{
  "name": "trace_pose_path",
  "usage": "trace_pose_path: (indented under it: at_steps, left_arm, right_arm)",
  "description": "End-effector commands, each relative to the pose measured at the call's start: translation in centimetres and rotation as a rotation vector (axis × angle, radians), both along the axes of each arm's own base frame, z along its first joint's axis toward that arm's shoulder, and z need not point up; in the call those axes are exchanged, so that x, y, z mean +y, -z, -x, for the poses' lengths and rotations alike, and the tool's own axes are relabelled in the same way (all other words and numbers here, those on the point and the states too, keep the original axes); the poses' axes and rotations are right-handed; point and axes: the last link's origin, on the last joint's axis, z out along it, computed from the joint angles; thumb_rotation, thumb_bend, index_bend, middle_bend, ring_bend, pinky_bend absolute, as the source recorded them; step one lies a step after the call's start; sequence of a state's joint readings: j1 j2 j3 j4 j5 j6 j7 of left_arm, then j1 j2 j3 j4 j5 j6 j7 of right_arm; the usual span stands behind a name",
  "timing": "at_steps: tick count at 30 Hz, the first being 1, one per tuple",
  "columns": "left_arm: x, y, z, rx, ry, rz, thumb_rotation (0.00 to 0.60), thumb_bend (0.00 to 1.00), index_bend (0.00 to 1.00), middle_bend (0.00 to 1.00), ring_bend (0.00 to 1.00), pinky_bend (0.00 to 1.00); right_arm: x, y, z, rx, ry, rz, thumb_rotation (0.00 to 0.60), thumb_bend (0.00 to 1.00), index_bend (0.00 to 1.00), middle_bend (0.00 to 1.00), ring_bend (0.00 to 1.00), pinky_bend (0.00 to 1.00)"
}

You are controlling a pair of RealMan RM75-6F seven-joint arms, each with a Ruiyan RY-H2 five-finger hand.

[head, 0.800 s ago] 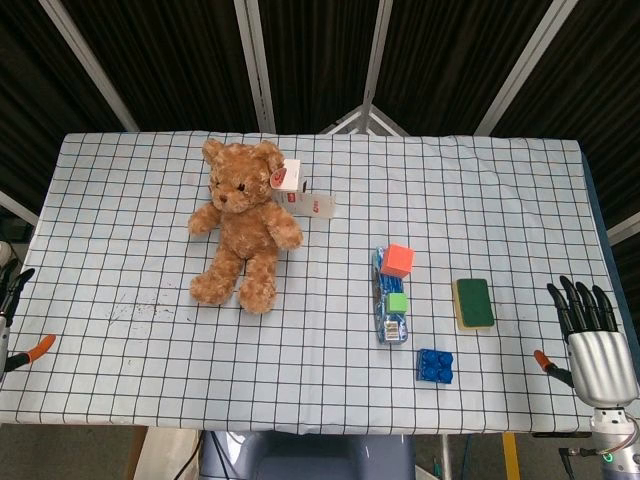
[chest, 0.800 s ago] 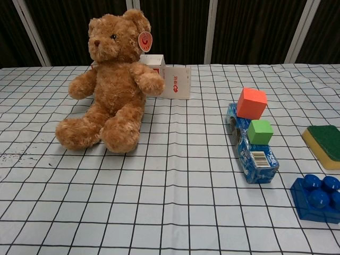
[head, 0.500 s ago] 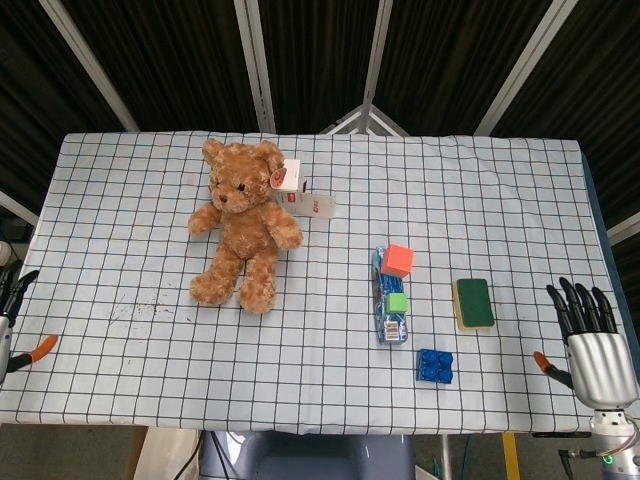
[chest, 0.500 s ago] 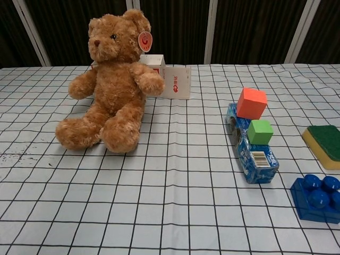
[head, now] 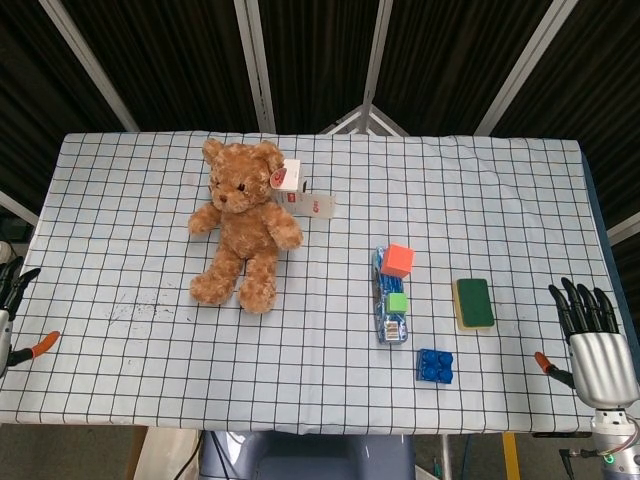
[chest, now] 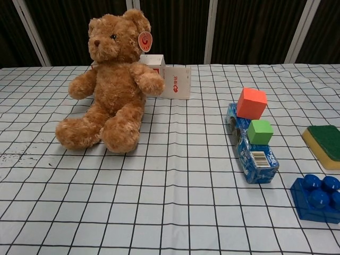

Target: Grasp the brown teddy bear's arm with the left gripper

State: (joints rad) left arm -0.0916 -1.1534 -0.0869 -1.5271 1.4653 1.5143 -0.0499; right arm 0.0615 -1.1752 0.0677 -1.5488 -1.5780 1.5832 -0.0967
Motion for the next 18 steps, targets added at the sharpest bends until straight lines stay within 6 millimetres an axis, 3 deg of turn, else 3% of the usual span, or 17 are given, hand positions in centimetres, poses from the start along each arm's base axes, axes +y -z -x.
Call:
trace_pose_path:
  at_steps: [1, 6, 9, 13, 18]
  left_arm:
    - [0.4, 0.1, 0.8, 0.000, -0.047, 0.013, 0.600, 0.27, 0.13, 0.01, 0.00, 0.01]
    - [1.3, 0.6, 0.5, -0.059, -0.047, 0.009, 0.600, 0.26, 0.15, 0.07, 0.00, 0.04]
    - [2.9, 1.4, -0.1, -0.291, -0.029, -0.014, 0.600, 0.26, 0.18, 0.09, 0.00, 0.07]
    - [7.6, 2.8, 0.2, -0.753, -0.136, 0.088, 0.600, 0.26, 0.22, 0.11, 0.00, 0.07]
    - [12.5, 3.2, -0.1, -0.833, -0.189, 0.153, 0.600, 0.27, 0.22, 0.12, 0.00, 0.07]
  right_arm:
    - [0.0, -0.2, -0.1, -0.005, -0.008, 0.006, 0.600, 0.15, 0.00, 0.00, 0.00, 0.00]
    - [-0.1, -0.3, 0.1, -0.015, -0.002, 0.009, 0.600, 0.15, 0.00, 0.00, 0.00, 0.00]
    - [0.0, -0.4, 0.1, -0.028, 0.001, 0.010, 0.600, 0.15, 0.00, 0.00, 0.00, 0.00]
    - [0.4, -0.8, -0.1, -0.046, -0.016, 0.020, 0.600, 0.15, 0.00, 0.00, 0.00, 0.00]
    - [0.4, -1.1, 0.0, -0.059, -0.019, 0.027, 0.600, 0.15, 0.00, 0.00, 0.00, 0.00]
